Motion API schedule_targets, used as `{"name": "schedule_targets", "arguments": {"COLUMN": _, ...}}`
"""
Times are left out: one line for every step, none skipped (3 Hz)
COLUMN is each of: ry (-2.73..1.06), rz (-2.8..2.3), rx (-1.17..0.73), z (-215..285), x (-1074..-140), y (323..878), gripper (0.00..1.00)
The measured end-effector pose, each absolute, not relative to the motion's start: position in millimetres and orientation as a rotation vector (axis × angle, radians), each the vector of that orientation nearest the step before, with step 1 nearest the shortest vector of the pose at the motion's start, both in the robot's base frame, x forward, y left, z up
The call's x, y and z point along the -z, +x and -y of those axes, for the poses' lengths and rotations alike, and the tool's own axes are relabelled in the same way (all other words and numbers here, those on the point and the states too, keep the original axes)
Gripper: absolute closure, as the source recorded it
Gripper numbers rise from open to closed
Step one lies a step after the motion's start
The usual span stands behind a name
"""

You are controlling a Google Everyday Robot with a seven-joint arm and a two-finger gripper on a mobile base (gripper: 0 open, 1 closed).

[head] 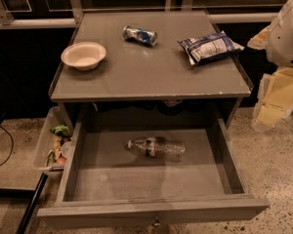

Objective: Pick water bottle from top drawer and place on counter

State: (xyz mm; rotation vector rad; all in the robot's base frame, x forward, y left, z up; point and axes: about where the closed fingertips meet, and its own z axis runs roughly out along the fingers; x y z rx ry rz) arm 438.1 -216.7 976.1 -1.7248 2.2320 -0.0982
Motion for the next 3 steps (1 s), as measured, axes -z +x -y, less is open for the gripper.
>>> {"name": "schedule_targets", "arguments": {"ry": -1.725, "rz": -2.232, "rx": 0.098, "z": 216.7, "x": -976.1, "y": 438.1, "gripper": 0.00}}
{"name": "schedule_targets", "arguments": {"ry": -1.716, "rz": -2.247, "rx": 0.101, "z": 214.8, "x": -964.4, "y": 437.0, "gripper": 0.00}}
{"name": "schedule_targets", "arguments": {"ry": -1.706, "rz": -2.235, "rx": 0.029, "z": 211.7, "x": -931.7, "y": 436.6, "gripper": 0.00}}
